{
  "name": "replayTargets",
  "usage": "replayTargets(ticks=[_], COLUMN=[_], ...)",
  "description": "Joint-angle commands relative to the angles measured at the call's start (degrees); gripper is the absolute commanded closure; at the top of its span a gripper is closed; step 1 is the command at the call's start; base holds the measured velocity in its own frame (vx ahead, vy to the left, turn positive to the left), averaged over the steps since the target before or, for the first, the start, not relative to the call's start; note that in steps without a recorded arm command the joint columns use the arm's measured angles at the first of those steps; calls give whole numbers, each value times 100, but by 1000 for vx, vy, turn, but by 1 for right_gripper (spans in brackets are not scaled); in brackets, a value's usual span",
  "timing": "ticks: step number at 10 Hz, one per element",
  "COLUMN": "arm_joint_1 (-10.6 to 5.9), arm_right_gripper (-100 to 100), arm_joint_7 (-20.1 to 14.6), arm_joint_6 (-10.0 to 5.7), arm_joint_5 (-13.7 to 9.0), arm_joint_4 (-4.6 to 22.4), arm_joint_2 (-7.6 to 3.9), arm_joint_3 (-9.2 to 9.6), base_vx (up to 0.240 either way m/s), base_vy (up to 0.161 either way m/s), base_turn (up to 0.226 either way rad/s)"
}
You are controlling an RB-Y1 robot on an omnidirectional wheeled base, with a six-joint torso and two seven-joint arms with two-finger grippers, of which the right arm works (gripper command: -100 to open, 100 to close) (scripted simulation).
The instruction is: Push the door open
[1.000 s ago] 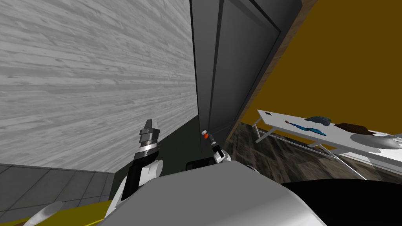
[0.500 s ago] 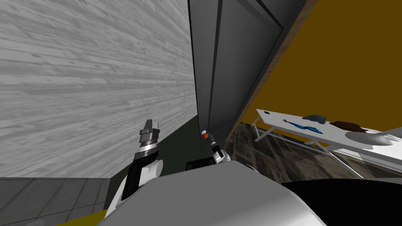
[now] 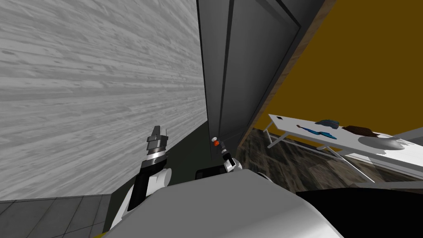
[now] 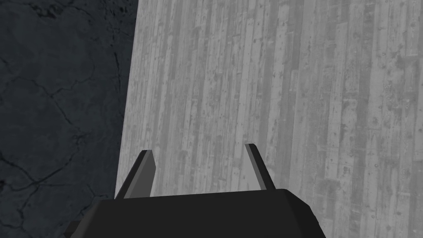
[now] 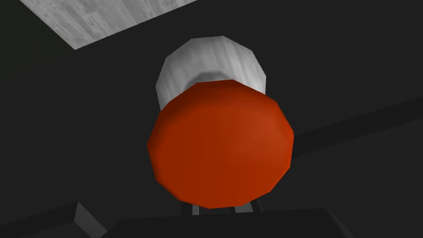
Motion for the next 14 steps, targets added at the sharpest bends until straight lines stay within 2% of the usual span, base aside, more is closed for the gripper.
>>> replayTargets(ticks=[1, 4, 6, 7, 8, 10, 11, 14], arm_joint_1=[-69, -119, -119, -144, -144, -191, -191, -191], arm_right_gripper=[100, 100, 100, 100, 100, 100, 100, 100], arm_joint_7=[-241, -691, -719, -957, -957, -1326, -1432, -1432], arm_joint_6=[-27, -32, -32, -35, -35, -39, -39, -39], arm_joint_5=[-53, -227, -227, -309, -309, -473, -473, -473], arm_joint_4=[-91, -40, -40, -16, -16, 32, 32, 32], arm_joint_2=[6, 15, 15, 21, 21, 35, 35, 35], arm_joint_3=[33, 131, 131, 177, 177, 269, 269, 269], base_vx=[42, 48, 22, 26, 26, 47, 37, 10], base_vy=[32, 31, 18, 5, 22, 33, 31, 8], base_turn=[-37, -38, -13, -47, -20, -74, -12, 3])
